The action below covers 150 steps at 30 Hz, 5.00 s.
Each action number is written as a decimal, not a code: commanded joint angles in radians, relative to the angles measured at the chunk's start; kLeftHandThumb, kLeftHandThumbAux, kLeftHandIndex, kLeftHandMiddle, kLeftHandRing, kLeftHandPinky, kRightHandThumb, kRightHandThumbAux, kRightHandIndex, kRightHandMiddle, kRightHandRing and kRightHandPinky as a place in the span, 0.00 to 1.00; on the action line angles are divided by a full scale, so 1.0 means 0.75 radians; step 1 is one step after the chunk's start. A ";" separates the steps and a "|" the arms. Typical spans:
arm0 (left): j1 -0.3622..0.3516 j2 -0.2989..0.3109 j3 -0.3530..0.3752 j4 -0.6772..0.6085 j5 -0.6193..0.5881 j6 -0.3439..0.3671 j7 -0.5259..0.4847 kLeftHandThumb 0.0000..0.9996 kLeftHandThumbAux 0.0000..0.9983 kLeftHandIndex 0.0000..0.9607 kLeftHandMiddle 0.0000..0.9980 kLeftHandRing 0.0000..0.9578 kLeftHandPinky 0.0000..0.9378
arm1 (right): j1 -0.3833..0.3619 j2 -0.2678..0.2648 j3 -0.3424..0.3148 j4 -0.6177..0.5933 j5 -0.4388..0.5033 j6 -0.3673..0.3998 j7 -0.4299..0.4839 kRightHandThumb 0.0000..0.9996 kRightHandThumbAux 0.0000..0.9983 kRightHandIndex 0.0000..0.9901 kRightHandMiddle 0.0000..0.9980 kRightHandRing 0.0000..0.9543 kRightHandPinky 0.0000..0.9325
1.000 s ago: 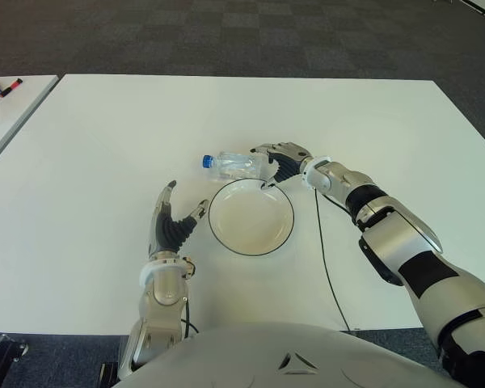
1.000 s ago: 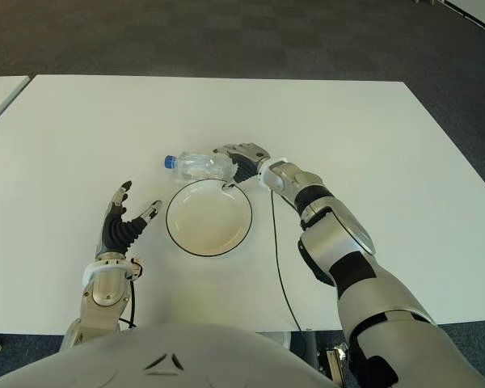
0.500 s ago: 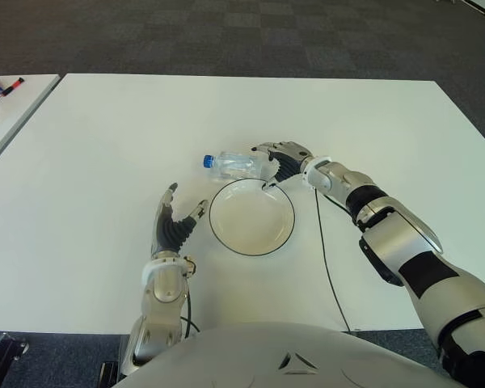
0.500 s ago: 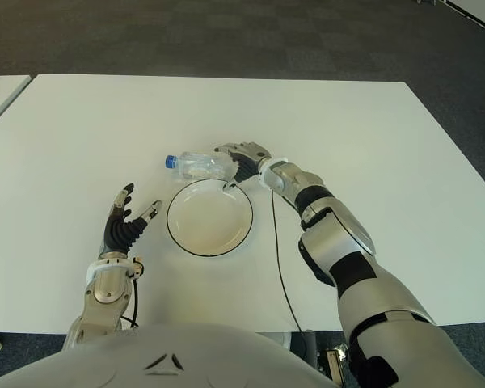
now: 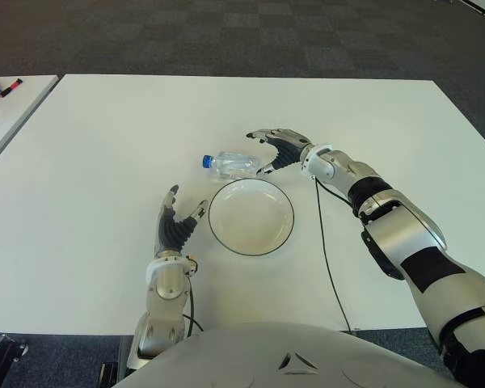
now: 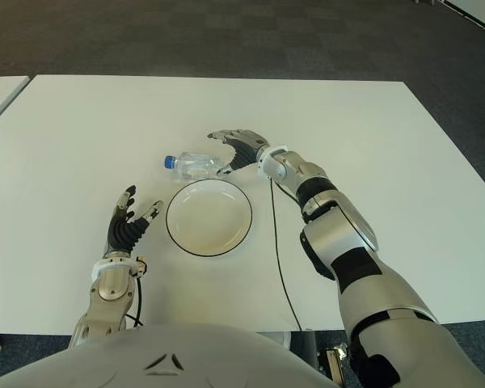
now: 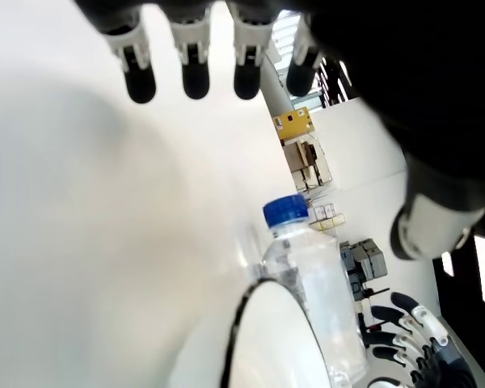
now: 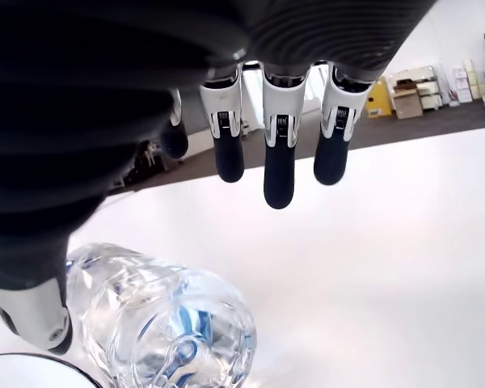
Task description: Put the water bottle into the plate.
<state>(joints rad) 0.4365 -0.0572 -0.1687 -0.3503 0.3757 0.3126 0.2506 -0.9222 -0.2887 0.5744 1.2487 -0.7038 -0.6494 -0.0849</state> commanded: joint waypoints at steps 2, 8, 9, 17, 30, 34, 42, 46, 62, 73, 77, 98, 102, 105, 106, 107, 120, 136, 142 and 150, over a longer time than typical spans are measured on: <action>-0.024 -0.034 0.020 0.037 -0.030 -0.026 0.023 0.20 0.56 0.06 0.06 0.06 0.08 | -0.022 -0.001 -0.003 0.009 0.001 0.009 0.023 0.27 0.63 0.01 0.16 0.23 0.30; -0.028 -0.038 0.021 0.047 -0.041 -0.039 0.024 0.19 0.57 0.05 0.06 0.05 0.07 | -0.014 -0.014 -0.003 0.010 -0.003 0.011 0.026 0.28 0.63 0.01 0.16 0.23 0.31; -0.028 -0.038 0.021 0.048 -0.042 -0.040 0.024 0.19 0.57 0.05 0.06 0.05 0.06 | -0.011 -0.017 -0.004 0.009 -0.003 0.009 0.027 0.28 0.63 0.01 0.16 0.23 0.31; -0.031 -0.034 0.020 0.038 -0.045 -0.027 0.013 0.20 0.58 0.05 0.06 0.06 0.10 | 0.224 -0.184 -0.038 -0.206 0.087 -0.242 0.156 0.26 0.62 0.03 0.18 0.26 0.36; -0.025 -0.041 0.015 0.018 -0.046 -0.037 0.015 0.21 0.60 0.06 0.07 0.08 0.11 | 0.206 -0.266 -0.085 -0.185 0.179 -0.382 0.371 0.23 0.61 0.03 0.19 0.26 0.32; -0.025 -0.045 0.003 0.013 -0.040 -0.028 0.017 0.20 0.61 0.06 0.07 0.07 0.10 | 0.211 -0.271 -0.112 -0.185 0.224 -0.391 0.433 0.24 0.60 0.03 0.18 0.25 0.31; -0.027 -0.044 -0.003 0.024 -0.040 -0.029 0.021 0.19 0.59 0.05 0.06 0.07 0.10 | 0.225 -0.280 -0.155 -0.206 0.286 -0.400 0.520 0.27 0.60 0.02 0.17 0.24 0.33; -0.029 -0.042 -0.005 0.032 -0.040 -0.042 0.023 0.19 0.57 0.05 0.06 0.07 0.10 | 0.236 -0.290 -0.176 -0.232 0.299 -0.408 0.538 0.29 0.61 0.02 0.17 0.24 0.33; -0.029 -0.035 -0.005 0.030 -0.071 -0.051 0.011 0.20 0.58 0.05 0.07 0.08 0.12 | 0.255 -0.290 -0.225 -0.257 0.303 -0.399 0.529 0.34 0.64 0.02 0.16 0.24 0.33; -0.026 -0.036 -0.005 0.042 -0.075 -0.076 0.026 0.21 0.59 0.05 0.07 0.08 0.12 | 0.257 -0.287 -0.226 -0.256 0.292 -0.392 0.510 0.32 0.63 0.02 0.16 0.23 0.32; -0.025 -0.033 -0.007 0.045 -0.071 -0.076 0.024 0.20 0.59 0.05 0.07 0.08 0.12 | 0.260 -0.286 -0.223 -0.255 0.284 -0.390 0.498 0.32 0.64 0.02 0.16 0.23 0.32; -0.040 -0.027 -0.005 0.086 -0.063 -0.070 0.023 0.18 0.55 0.05 0.06 0.07 0.10 | 0.102 -0.155 -0.213 -0.229 0.225 -0.110 0.404 0.29 0.61 0.03 0.18 0.24 0.31; -0.049 -0.031 -0.006 0.099 -0.069 -0.066 0.019 0.18 0.54 0.05 0.06 0.06 0.10 | 0.064 -0.086 -0.217 -0.190 0.226 0.024 0.372 0.31 0.62 0.04 0.18 0.24 0.30; -0.053 -0.033 -0.008 0.107 -0.068 -0.070 0.022 0.18 0.54 0.05 0.06 0.06 0.10 | 0.030 -0.031 -0.206 -0.149 0.212 0.116 0.326 0.33 0.62 0.05 0.18 0.24 0.30; -0.054 -0.033 -0.009 0.108 -0.067 -0.071 0.023 0.18 0.54 0.05 0.06 0.06 0.10 | 0.021 -0.014 -0.202 -0.136 0.206 0.142 0.307 0.33 0.62 0.05 0.18 0.24 0.31; -0.055 -0.033 -0.010 0.109 -0.066 -0.071 0.023 0.18 0.54 0.05 0.06 0.07 0.10 | 0.016 -0.005 -0.198 -0.128 0.203 0.156 0.295 0.34 0.62 0.05 0.18 0.24 0.31; -0.056 -0.042 -0.042 0.108 -0.042 -0.044 0.040 0.18 0.53 0.05 0.06 0.06 0.10 | -0.014 0.073 -0.118 -0.045 0.098 0.244 0.074 0.40 0.61 0.04 0.18 0.24 0.31; -0.064 -0.037 -0.066 0.125 -0.032 -0.065 0.084 0.20 0.55 0.05 0.06 0.06 0.10 | -0.028 0.082 -0.101 -0.015 0.099 0.252 0.079 0.37 0.61 0.03 0.18 0.24 0.31; -0.070 -0.033 -0.075 0.131 -0.015 -0.065 0.096 0.19 0.56 0.05 0.06 0.07 0.11 | -0.030 0.087 -0.101 -0.008 0.100 0.262 0.086 0.37 0.61 0.03 0.18 0.23 0.30; -0.071 -0.036 -0.087 0.127 -0.001 -0.047 0.105 0.18 0.56 0.04 0.06 0.07 0.10 | -0.030 0.093 -0.100 -0.004 0.100 0.271 0.090 0.36 0.62 0.02 0.17 0.23 0.29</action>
<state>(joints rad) 0.3848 -0.0514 -0.2178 -0.2680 0.3649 0.2634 0.3192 -0.9309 -0.2263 0.4947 1.2363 -0.6252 -0.4583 -0.0279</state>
